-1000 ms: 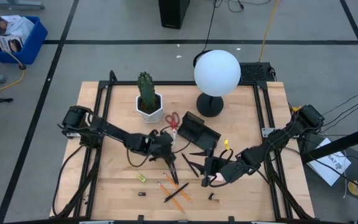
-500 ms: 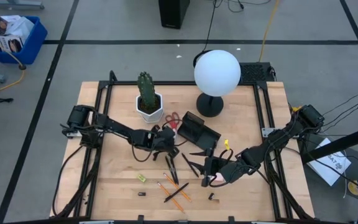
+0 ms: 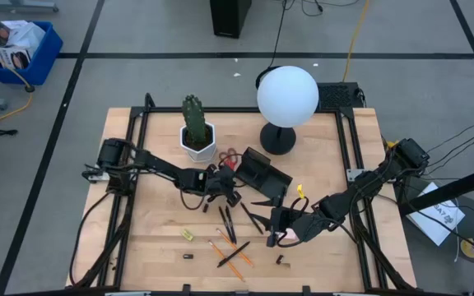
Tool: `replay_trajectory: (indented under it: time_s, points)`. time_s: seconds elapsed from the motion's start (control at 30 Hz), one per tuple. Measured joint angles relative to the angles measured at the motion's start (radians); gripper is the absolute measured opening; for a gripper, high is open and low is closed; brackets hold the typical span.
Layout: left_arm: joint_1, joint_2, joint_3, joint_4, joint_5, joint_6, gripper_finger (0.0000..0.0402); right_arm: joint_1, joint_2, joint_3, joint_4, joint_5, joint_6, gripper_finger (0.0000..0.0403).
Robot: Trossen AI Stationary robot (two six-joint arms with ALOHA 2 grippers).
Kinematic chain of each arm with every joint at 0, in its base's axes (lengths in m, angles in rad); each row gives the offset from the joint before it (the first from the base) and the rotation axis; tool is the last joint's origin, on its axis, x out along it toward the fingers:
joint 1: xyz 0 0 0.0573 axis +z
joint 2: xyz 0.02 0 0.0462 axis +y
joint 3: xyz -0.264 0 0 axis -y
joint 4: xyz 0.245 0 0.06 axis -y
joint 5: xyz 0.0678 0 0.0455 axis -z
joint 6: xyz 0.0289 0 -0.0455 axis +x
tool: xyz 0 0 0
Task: Pick and place office supplies into organizer
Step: Put the red scissors into the black desk organizer
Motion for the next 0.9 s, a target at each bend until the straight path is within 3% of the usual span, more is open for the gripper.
replay_trajectory:
  time_s: [0.27,0.67,0.9]
  points:
    - [-0.018,0.050,0.003,0.004,-0.038,-0.031,0.0002,0.000,0.000,0.000,0.001,0.000,0.000,0.0144]
    - [-0.100,-0.105,-0.003,-0.069,-0.203,0.038,0.0002,0.000,0.000,0.000,-0.001,0.000,0.000,0.0144]
    - [-0.077,-0.089,0.000,-0.132,-0.209,-0.003,0.0002,0.000,0.000,0.000,0.000,-0.001,0.002,0.0144]
